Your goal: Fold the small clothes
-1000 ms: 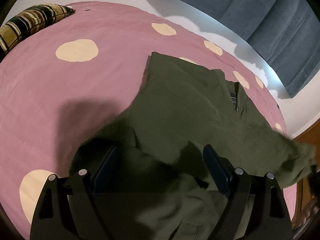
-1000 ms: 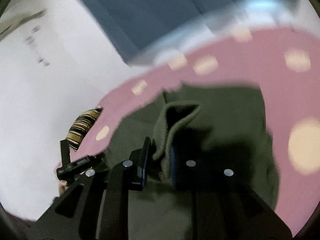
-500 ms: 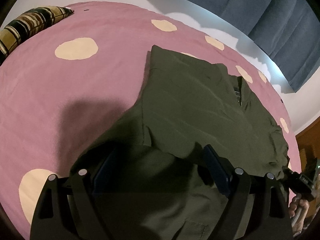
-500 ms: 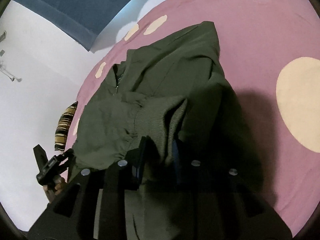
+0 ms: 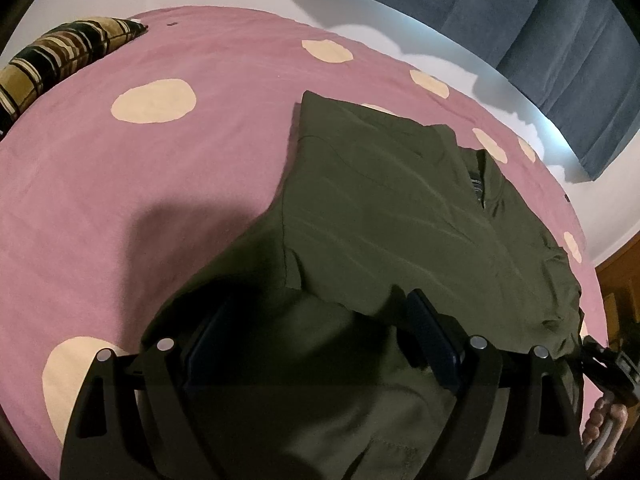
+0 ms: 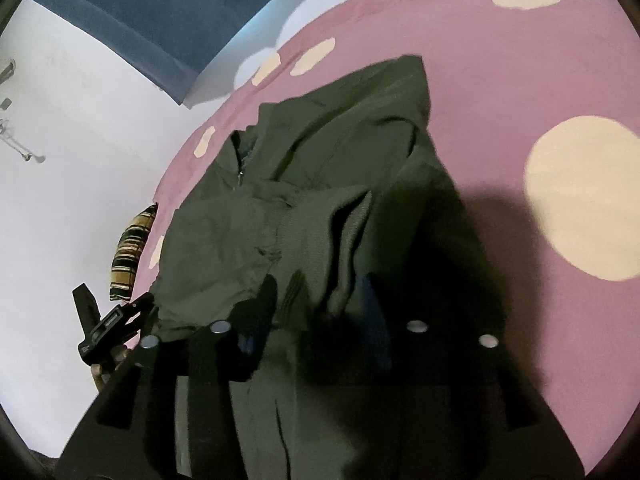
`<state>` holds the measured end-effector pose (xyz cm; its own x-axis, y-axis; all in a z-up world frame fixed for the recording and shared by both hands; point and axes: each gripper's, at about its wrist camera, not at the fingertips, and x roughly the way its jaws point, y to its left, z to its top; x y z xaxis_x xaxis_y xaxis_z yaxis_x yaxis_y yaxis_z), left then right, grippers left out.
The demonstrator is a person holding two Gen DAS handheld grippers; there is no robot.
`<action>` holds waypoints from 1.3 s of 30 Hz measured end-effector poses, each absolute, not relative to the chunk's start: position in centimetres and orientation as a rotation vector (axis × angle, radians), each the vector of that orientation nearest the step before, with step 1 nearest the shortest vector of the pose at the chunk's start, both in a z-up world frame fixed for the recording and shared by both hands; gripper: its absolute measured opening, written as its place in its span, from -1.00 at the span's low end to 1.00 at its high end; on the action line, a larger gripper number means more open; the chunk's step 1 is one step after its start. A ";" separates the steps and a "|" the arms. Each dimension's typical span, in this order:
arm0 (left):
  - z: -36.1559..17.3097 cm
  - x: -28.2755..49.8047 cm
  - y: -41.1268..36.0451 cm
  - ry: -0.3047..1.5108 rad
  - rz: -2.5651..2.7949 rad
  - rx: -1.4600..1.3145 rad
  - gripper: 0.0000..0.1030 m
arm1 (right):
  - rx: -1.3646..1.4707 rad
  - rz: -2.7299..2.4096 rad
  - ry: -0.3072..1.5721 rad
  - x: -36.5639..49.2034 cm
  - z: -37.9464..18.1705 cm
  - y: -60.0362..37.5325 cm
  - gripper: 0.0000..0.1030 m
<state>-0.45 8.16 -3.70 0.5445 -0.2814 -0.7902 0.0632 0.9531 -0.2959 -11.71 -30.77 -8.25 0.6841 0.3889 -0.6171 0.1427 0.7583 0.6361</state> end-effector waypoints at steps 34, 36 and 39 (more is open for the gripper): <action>-5.4 -15.7 16.3 1.156 -0.825 -0.445 0.65 | 0.813 0.383 0.910 -27.4 -10.1 -32.5 0.35; -5.4 -15.9 15.5 1.137 -0.833 -0.426 0.65 | 0.815 0.429 0.914 -27.3 -10.2 -32.0 0.37; -5.5 -15.7 14.3 1.143 -0.873 -0.438 0.65 | 0.798 0.474 0.922 -27.3 -10.2 -31.1 0.39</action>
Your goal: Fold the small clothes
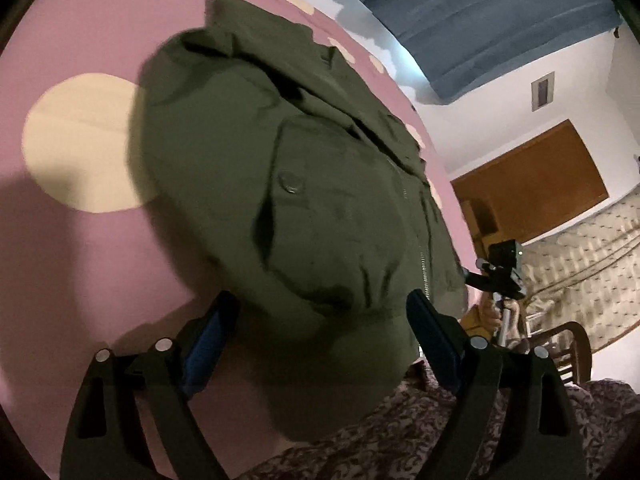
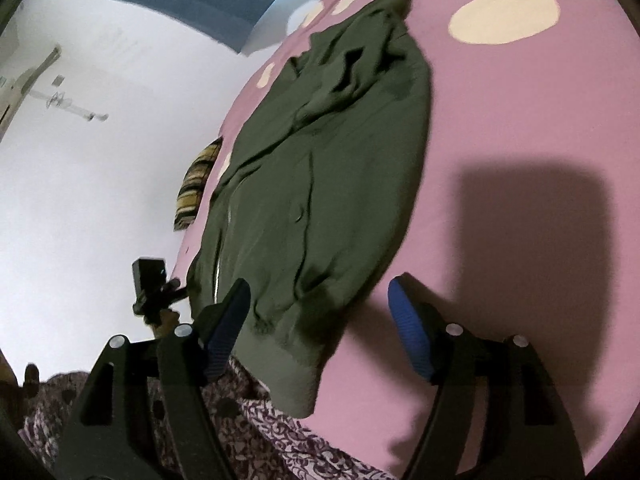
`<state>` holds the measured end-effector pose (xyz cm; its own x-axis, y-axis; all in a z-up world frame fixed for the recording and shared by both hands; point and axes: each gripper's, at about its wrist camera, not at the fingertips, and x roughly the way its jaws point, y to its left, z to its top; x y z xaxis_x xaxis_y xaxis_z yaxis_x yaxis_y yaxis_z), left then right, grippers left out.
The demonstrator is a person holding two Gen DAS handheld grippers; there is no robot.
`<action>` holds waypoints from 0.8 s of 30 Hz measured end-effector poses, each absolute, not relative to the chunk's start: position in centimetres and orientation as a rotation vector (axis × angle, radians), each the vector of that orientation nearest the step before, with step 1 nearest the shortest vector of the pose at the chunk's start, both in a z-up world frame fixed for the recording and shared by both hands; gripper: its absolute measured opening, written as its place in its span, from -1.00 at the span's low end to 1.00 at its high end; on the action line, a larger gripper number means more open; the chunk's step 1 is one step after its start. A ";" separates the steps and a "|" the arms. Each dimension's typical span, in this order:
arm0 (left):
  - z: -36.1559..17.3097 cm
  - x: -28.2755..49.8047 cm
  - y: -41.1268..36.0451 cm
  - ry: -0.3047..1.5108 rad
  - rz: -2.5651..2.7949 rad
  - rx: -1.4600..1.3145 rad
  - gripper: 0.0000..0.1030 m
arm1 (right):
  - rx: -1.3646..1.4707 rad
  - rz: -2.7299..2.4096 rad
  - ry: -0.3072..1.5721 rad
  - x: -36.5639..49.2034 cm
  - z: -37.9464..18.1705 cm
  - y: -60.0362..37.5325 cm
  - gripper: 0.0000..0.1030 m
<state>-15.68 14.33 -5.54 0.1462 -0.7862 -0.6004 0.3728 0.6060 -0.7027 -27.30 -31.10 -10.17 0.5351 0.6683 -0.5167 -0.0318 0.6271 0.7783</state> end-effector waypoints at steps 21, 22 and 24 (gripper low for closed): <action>-5.6 -15.2 12.1 1.106 -0.822 -0.246 -0.11 | 0.616 0.588 1.047 -26.8 -10.7 -24.8 -0.54; -5.5 -15.2 11.9 1.105 -0.821 -0.229 -0.16 | 0.623 0.578 1.051 -26.8 -10.9 -25.0 -0.58; -5.1 -15.4 11.8 1.099 -0.819 -0.193 -0.24 | 0.627 0.567 1.040 -27.0 -10.8 -25.0 -0.62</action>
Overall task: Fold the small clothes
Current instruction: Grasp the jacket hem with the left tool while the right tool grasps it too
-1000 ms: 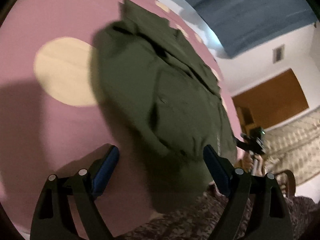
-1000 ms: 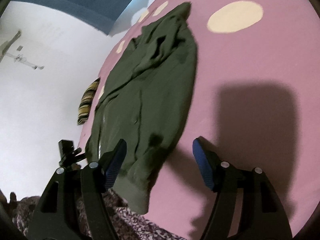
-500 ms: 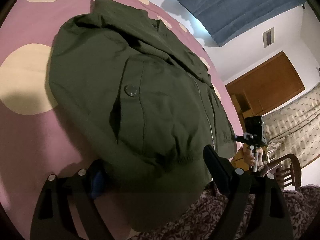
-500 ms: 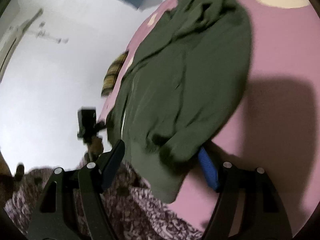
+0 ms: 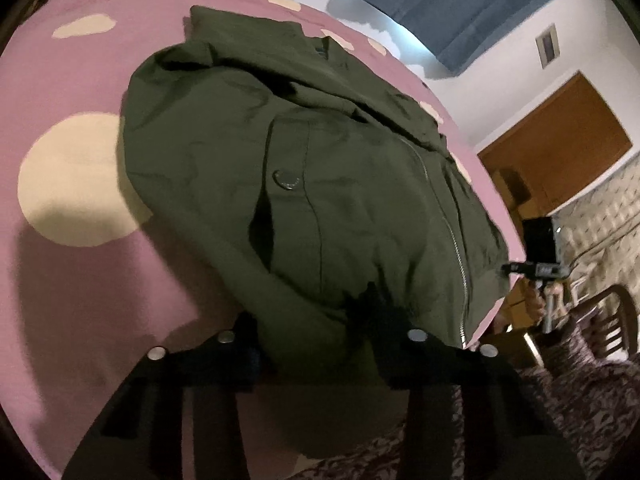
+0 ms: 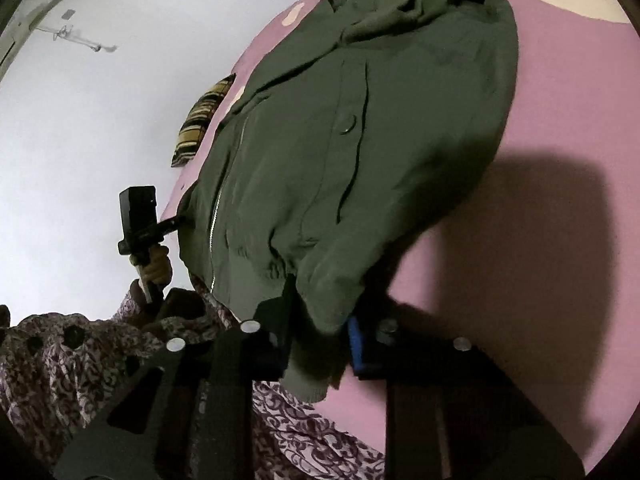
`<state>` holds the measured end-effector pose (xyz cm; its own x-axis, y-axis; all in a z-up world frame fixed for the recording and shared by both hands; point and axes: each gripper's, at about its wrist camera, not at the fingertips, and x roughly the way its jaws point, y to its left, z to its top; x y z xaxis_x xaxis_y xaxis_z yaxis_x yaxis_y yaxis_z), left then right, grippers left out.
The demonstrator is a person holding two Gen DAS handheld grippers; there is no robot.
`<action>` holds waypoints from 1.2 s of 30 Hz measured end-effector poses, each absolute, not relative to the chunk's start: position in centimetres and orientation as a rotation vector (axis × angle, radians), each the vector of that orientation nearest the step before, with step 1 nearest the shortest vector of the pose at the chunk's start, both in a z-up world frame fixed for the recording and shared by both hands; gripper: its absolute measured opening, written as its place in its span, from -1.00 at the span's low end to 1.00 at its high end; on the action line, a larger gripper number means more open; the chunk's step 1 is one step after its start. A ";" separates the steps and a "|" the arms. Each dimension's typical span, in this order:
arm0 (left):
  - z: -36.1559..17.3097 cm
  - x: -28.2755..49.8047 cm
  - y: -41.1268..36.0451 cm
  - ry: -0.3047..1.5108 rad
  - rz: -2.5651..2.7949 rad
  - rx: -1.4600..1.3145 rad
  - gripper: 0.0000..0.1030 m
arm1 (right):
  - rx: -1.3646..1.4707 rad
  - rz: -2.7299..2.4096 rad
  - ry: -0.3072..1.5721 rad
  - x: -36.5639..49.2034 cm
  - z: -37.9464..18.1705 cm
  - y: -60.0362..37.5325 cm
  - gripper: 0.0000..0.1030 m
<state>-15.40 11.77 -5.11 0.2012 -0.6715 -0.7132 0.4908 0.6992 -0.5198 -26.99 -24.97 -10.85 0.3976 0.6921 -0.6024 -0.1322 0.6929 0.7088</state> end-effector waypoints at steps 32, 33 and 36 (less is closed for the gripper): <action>0.5 5.0 8.8 0.964 -0.928 -0.776 -0.62 | 1.262 0.625 0.597 -9.8 -8.5 -34.2 -0.75; -0.1 6.1 8.6 0.983 -0.904 -0.779 -0.62 | 1.269 0.608 0.611 -8.7 -9.0 -34.4 -0.75; -2.3 8.9 7.8 1.041 -0.846 -0.773 -0.61 | 1.325 0.554 0.663 -5.6 -11.3 -35.0 -0.75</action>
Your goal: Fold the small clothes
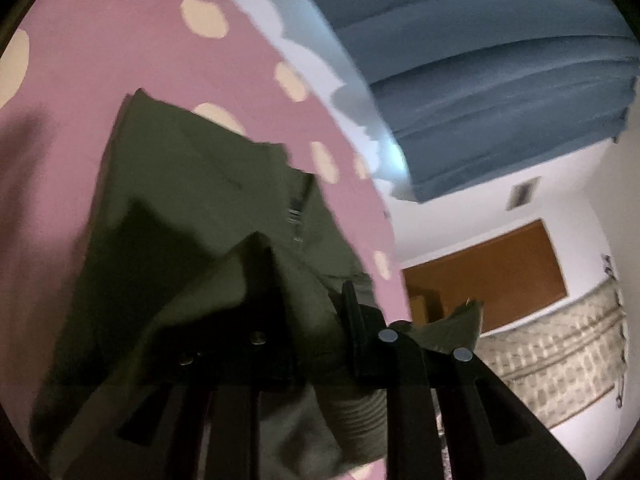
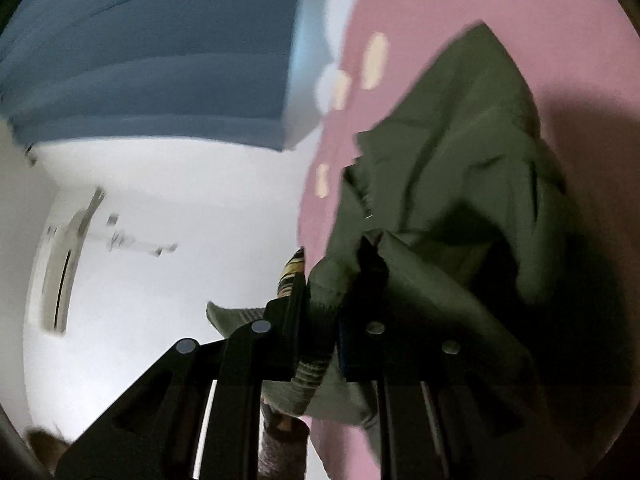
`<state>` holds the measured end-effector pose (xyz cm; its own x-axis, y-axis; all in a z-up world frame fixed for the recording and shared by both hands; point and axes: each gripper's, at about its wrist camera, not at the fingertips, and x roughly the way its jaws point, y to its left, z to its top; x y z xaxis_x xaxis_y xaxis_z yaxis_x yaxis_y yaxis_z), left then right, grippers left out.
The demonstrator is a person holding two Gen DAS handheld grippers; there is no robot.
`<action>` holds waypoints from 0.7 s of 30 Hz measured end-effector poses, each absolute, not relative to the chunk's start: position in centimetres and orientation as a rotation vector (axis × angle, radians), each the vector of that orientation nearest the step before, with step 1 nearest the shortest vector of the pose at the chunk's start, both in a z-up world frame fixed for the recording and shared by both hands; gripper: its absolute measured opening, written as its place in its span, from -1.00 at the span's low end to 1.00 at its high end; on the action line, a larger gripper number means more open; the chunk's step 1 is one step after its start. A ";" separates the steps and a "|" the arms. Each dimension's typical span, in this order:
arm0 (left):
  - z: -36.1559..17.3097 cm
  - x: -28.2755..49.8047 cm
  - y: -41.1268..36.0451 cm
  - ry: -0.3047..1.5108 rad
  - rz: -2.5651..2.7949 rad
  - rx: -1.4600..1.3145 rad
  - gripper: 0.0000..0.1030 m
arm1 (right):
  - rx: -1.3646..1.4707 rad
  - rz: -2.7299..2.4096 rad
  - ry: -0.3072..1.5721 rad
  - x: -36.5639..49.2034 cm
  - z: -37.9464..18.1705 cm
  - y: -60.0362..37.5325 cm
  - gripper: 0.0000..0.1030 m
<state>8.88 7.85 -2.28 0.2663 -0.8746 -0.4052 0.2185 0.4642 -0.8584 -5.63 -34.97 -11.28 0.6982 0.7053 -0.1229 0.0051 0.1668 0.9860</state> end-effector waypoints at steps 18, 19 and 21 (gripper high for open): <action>-3.5 12.1 11.5 1.110 -0.762 -0.903 0.13 | 1.420 0.489 0.666 -3.9 -13.8 -36.7 -0.23; -3.0 12.0 12.2 1.095 -0.765 -0.910 0.15 | 1.428 0.489 0.651 -4.2 -13.8 -37.0 -0.20; -1.9 11.4 13.8 1.061 -0.744 -0.885 0.16 | 1.416 0.491 0.641 -4.5 -13.4 -37.2 -0.16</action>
<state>11.42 13.78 -1.89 0.3193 -0.8550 -0.4088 0.0937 0.4577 -0.8841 -4.52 -37.16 -13.38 0.7403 0.6622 -0.1156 0.0611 0.1050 0.9926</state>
